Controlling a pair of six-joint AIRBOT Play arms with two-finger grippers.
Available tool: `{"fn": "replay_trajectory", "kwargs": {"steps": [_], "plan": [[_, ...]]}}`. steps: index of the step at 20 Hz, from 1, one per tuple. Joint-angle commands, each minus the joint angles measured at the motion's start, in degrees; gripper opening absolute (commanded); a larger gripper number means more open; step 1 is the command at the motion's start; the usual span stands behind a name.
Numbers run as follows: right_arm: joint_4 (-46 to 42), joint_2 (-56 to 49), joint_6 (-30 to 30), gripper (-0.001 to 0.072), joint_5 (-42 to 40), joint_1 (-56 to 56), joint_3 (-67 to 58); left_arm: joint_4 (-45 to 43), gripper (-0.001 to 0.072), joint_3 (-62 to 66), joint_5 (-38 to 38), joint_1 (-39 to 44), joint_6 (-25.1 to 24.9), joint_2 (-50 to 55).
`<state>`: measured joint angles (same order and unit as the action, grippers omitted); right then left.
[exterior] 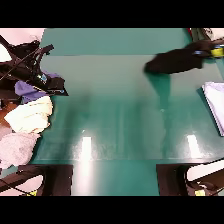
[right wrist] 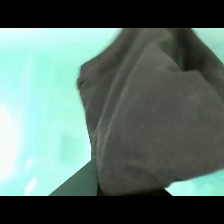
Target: Fold the shirts.
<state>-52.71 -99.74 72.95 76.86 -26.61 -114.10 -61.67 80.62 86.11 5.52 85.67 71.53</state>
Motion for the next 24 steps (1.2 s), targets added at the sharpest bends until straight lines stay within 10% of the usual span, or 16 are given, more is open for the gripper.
{"fn": "replay_trajectory", "kwargs": {"steps": [1,16,24], "plan": [[-1.03,1.20,0.13,0.0017,-3.28,-11.39,-0.07,4.76,0.0035,-0.02,-0.37,-0.02,0.09,-0.04],[1.62,8.70,-1.29,0.0017,-13.11,-21.46,1.05,6.99,0.0035,-0.04,-3.02,-0.02,1.33,-0.04],[-15.37,13.18,5.22,0.0018,1.75,-22.60,1.79,6.58,0.0034,-0.04,-2.91,-0.02,-0.85,-0.04]]}}
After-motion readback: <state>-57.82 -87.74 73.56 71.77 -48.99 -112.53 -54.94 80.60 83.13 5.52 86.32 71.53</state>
